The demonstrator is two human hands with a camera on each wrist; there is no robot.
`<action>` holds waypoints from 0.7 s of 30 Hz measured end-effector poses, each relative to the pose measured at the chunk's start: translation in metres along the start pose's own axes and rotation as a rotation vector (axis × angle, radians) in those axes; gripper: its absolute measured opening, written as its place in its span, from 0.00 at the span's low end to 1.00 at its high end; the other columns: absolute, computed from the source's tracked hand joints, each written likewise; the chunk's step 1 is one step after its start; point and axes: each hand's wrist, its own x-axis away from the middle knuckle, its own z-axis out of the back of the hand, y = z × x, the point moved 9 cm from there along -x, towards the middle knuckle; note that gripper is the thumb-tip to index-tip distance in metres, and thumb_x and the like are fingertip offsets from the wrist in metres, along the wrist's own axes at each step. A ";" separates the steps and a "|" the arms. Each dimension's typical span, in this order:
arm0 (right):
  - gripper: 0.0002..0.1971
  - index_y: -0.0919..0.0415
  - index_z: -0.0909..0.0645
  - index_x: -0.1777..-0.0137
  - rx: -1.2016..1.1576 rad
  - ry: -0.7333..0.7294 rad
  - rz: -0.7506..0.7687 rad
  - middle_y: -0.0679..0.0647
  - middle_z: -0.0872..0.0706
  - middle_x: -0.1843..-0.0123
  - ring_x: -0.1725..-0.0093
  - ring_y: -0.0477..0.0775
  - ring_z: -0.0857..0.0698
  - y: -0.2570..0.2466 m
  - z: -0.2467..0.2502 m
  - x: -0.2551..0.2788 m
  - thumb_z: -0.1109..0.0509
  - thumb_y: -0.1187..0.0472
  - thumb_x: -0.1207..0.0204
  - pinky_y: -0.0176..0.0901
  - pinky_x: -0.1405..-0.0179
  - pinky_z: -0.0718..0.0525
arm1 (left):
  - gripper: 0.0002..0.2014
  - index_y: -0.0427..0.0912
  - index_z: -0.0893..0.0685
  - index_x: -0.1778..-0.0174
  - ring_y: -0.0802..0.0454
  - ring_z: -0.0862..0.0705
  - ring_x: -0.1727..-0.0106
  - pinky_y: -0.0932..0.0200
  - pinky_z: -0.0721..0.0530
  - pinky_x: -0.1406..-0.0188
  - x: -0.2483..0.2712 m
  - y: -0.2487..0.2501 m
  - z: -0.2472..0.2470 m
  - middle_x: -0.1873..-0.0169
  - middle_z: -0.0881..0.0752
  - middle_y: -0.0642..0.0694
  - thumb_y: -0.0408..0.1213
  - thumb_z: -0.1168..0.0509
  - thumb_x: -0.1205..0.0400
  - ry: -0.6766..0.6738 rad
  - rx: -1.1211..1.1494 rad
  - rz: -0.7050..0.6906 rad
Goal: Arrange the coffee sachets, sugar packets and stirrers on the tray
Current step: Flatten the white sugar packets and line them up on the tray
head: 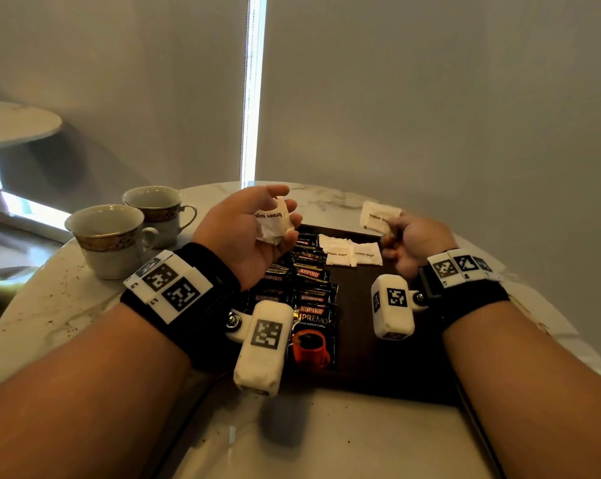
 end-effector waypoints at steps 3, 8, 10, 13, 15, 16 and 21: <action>0.05 0.65 0.26 0.54 0.058 0.058 -0.127 0.58 0.21 0.65 0.78 0.47 0.27 0.028 0.015 -0.013 0.41 0.70 0.18 0.36 0.89 0.37 | 0.13 0.36 0.16 0.43 0.49 0.14 0.64 0.59 0.16 0.71 0.000 0.001 0.000 0.50 0.18 0.38 0.28 0.44 0.17 -0.007 0.002 -0.006; 0.07 0.67 0.23 0.42 0.170 0.070 -0.220 0.59 0.19 0.58 0.79 0.45 0.29 0.043 0.024 -0.023 0.40 0.68 0.16 0.34 0.91 0.37 | 0.14 0.36 0.15 0.43 0.50 0.12 0.67 0.59 0.16 0.72 0.000 0.002 0.000 0.51 0.18 0.38 0.27 0.46 0.17 -0.006 0.011 -0.018; 0.10 0.65 0.21 0.38 0.202 0.076 -0.231 0.60 0.16 0.53 0.79 0.45 0.28 0.045 0.026 -0.026 0.38 0.68 0.16 0.35 0.90 0.36 | 0.15 0.36 0.16 0.43 0.50 0.12 0.67 0.58 0.16 0.72 0.000 0.002 0.000 0.51 0.18 0.38 0.27 0.46 0.17 -0.005 0.010 -0.018; 0.11 0.63 0.19 0.38 0.258 0.043 -0.245 0.59 0.15 0.52 0.77 0.46 0.28 0.046 0.023 -0.025 0.38 0.67 0.16 0.35 0.84 0.35 | 0.14 0.36 0.15 0.43 0.50 0.13 0.66 0.59 0.15 0.72 0.001 0.001 -0.001 0.50 0.18 0.38 0.27 0.45 0.17 -0.007 0.006 -0.013; 0.10 0.62 0.18 0.40 0.291 0.036 -0.239 0.60 0.16 0.51 0.74 0.47 0.29 0.045 0.022 -0.024 0.40 0.67 0.15 0.35 0.80 0.35 | 0.14 0.36 0.15 0.43 0.49 0.13 0.65 0.59 0.16 0.72 0.001 0.001 -0.001 0.49 0.18 0.37 0.27 0.45 0.17 -0.009 0.005 -0.012; 0.11 0.62 0.18 0.39 0.298 0.034 -0.234 0.60 0.16 0.50 0.74 0.47 0.29 0.044 0.022 -0.024 0.40 0.67 0.15 0.35 0.81 0.34 | 0.14 0.36 0.15 0.43 0.49 0.13 0.65 0.58 0.16 0.71 0.001 0.001 -0.001 0.49 0.18 0.37 0.27 0.45 0.17 -0.011 0.004 -0.012; 0.15 0.63 0.20 0.32 0.321 0.048 -0.236 0.61 0.15 0.50 0.73 0.47 0.27 0.044 0.022 -0.024 0.41 0.68 0.15 0.35 0.83 0.32 | 0.15 0.36 0.16 0.42 0.48 0.14 0.62 0.58 0.16 0.71 0.001 0.001 -0.001 0.49 0.19 0.37 0.27 0.46 0.17 -0.011 -0.001 -0.008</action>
